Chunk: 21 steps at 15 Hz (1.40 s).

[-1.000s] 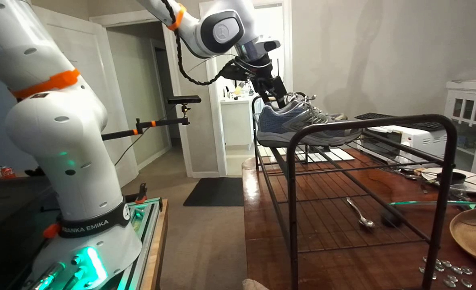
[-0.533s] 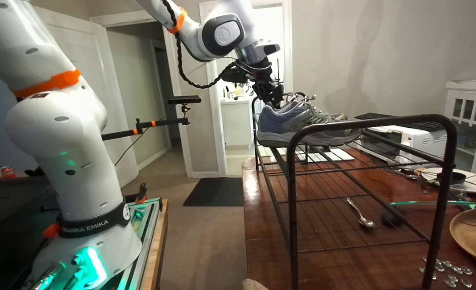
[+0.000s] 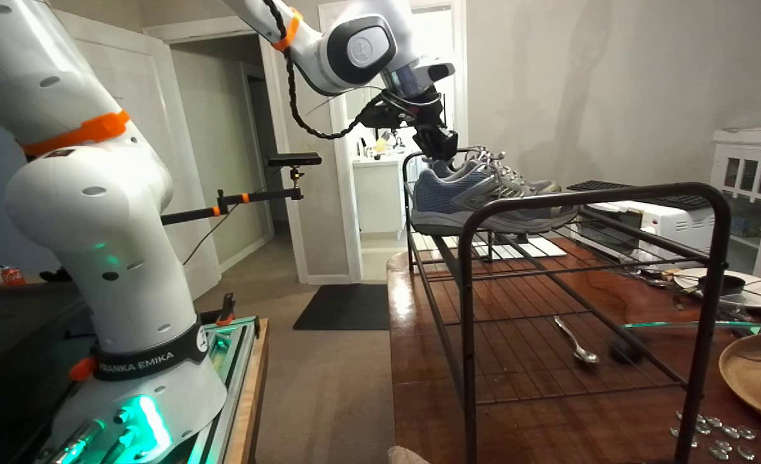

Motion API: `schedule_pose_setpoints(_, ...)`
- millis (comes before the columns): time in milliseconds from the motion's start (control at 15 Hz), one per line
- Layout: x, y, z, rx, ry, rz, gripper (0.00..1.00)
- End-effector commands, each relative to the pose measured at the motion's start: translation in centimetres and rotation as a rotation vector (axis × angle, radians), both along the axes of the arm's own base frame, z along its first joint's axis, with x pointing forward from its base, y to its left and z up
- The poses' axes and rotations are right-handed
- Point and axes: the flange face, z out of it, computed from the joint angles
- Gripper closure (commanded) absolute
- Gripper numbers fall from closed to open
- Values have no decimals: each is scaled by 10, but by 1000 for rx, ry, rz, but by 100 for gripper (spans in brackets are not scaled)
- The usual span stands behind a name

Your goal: Move the left shoe to the right

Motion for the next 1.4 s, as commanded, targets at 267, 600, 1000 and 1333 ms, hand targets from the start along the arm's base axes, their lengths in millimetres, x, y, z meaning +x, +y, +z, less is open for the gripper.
schedule_pose_setpoints(267,11,-3,31,-22,-109,14,97)
schedule_pose_setpoints(600,16,-2,50,-44,-181,36,97)
schedule_pose_setpoints(1000,22,-10,87,-67,-259,35,97)
schedule_pose_setpoints(1333,23,-28,118,-85,-302,1,97)
